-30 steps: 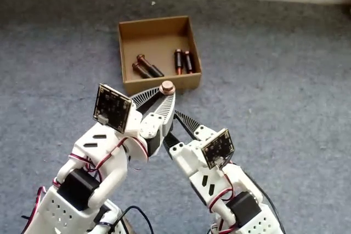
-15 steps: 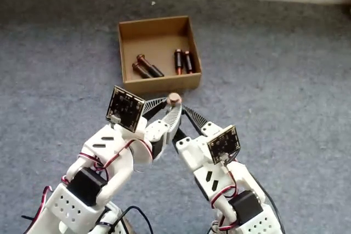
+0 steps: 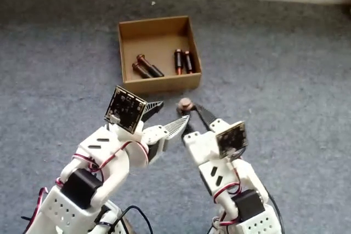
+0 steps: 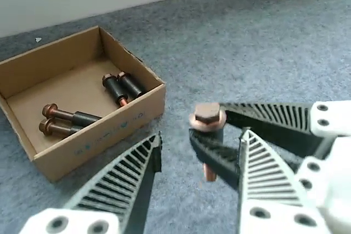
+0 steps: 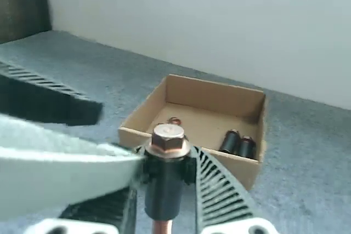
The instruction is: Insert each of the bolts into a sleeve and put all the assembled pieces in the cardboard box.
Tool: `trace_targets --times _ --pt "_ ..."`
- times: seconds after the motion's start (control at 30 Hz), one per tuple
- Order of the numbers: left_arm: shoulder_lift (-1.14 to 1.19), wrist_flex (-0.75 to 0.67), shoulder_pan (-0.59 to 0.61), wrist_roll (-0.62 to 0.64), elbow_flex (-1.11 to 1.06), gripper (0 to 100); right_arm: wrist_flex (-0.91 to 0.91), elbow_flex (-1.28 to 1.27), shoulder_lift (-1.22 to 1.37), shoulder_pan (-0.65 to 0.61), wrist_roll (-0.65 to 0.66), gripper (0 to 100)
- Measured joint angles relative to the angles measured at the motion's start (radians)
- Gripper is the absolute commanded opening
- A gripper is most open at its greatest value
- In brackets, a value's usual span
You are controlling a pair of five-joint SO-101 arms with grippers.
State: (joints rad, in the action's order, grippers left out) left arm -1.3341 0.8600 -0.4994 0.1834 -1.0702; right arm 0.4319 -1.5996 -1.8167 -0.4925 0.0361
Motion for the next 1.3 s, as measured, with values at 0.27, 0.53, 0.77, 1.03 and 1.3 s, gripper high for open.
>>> trace_targets --times 0.27,0.53,0.77,1.03,1.3 --pt "0.008 0.074 0.110 -0.006 0.017 22 0.052 0.000 0.000 0.106 -0.003 0.4" --pt "0.009 0.074 0.374 -0.006 -0.064 2 0.052 0.161 0.272 0.107 0.021 0.4" --pt "0.009 0.074 0.499 -0.006 -0.193 1 -0.106 0.407 0.736 0.107 0.021 0.4" --pt "0.009 0.074 0.506 -0.006 -0.362 1 -0.387 0.631 1.214 0.107 0.021 0.4" --pt "0.009 0.074 0.506 -0.006 -0.482 1 -0.631 0.796 1.574 0.098 0.021 0.4"
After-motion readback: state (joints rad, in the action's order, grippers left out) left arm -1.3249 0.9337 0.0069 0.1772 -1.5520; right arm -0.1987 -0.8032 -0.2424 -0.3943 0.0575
